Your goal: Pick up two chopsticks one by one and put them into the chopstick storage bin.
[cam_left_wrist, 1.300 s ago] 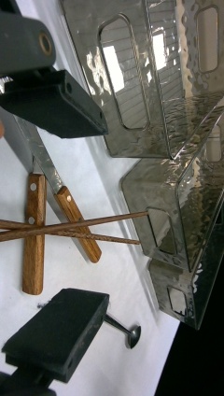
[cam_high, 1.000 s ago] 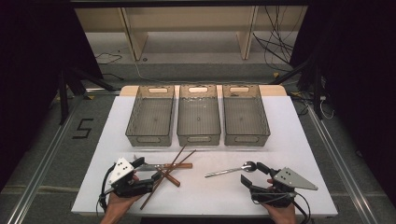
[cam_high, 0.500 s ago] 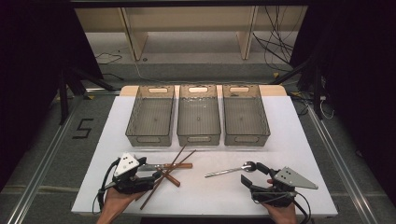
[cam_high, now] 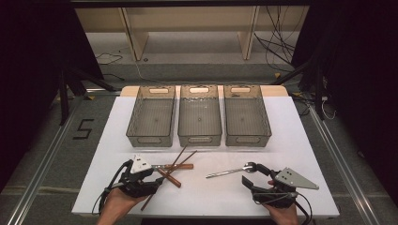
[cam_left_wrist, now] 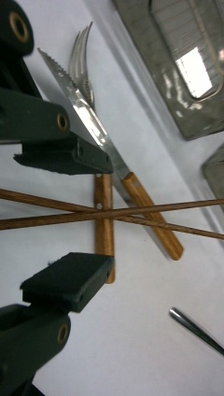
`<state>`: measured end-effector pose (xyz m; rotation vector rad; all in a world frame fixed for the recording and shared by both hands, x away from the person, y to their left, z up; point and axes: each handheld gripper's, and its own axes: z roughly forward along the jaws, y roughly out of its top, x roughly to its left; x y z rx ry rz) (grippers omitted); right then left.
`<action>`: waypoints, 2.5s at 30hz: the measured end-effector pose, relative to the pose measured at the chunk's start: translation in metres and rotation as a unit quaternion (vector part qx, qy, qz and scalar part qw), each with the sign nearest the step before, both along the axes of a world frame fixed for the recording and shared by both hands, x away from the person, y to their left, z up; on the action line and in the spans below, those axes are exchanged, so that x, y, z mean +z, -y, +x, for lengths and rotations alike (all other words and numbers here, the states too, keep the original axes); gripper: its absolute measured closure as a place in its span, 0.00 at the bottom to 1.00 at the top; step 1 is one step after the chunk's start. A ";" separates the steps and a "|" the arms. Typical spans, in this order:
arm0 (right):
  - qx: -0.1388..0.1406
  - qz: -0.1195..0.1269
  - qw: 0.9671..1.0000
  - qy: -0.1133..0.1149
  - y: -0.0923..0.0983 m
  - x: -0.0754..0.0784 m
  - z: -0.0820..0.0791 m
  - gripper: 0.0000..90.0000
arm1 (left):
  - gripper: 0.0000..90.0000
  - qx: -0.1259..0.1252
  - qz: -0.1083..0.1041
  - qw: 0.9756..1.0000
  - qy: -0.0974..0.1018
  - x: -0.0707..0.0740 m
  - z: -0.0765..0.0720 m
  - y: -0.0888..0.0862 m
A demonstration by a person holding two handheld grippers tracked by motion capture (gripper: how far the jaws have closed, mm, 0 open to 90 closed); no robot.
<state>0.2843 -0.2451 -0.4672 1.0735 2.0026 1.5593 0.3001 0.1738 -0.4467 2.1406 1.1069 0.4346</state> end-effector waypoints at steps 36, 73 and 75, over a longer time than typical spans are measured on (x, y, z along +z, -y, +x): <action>-0.002 0.002 1.000 -0.008 0.000 0.000 0.000 0.30 | 0.88 -0.032 0.065 0.992 -0.102 -0.033 0.003 0.014; 0.002 0.006 1.000 -0.011 0.001 -0.001 0.001 0.30 | 0.94 -0.036 -0.015 0.999 -0.018 0.017 0.015 0.000; 0.003 0.007 1.000 -0.010 0.001 -0.001 0.001 0.31 | 0.94 -0.032 -0.016 0.999 -0.012 0.021 0.018 -0.001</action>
